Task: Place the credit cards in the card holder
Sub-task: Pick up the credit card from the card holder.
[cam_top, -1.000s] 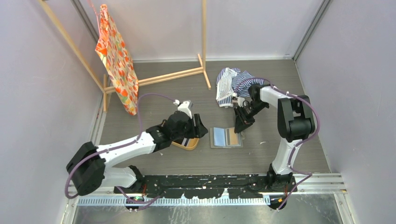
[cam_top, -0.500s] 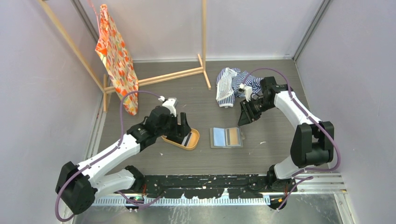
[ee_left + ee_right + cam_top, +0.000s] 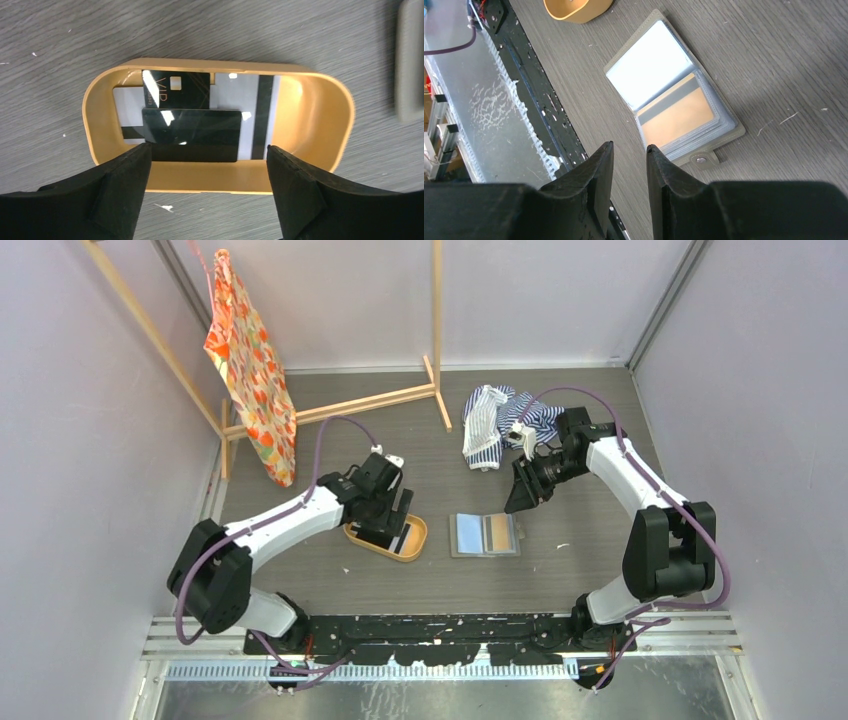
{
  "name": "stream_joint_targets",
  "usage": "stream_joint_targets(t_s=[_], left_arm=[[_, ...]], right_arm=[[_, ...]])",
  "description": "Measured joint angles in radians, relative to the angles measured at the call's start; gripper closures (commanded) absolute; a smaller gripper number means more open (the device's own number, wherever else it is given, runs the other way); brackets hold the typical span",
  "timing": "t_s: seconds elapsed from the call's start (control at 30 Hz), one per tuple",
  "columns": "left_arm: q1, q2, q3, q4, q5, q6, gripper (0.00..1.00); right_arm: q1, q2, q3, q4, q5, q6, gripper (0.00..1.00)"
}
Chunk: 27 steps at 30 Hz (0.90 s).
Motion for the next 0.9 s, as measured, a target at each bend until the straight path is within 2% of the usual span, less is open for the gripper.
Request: stream_joint_targets(t_s=[0.07,0.1,0.37,0.57,0.9], left_arm=[[-0.001,0.022,0.002,-0.017,-0.007,0.025,0.01],[-0.002,0.032,0.002,-0.026,-0.01,0.038,0.0],[0.002,0.062,0.002,-0.031,-0.01,0.108,0.0],[0.017,0.181,0.006,-0.032,-0.005,0.11,0.0],[0.054,0.244,0.072,-0.054,0.035,0.109,0.0]], right_arm=[[0.0,0.002,0.0,0.0,-0.004,-0.001,0.64],[0.0,0.004,0.0,-0.001,-0.006,-0.001,0.64],[0.0,0.013,0.0,-0.016,-0.018,-0.006,0.64],[0.0,0.013,0.0,-0.023,-0.026,-0.012,0.64],[0.0,0.013,0.0,-0.031,-0.033,-0.025,0.64]])
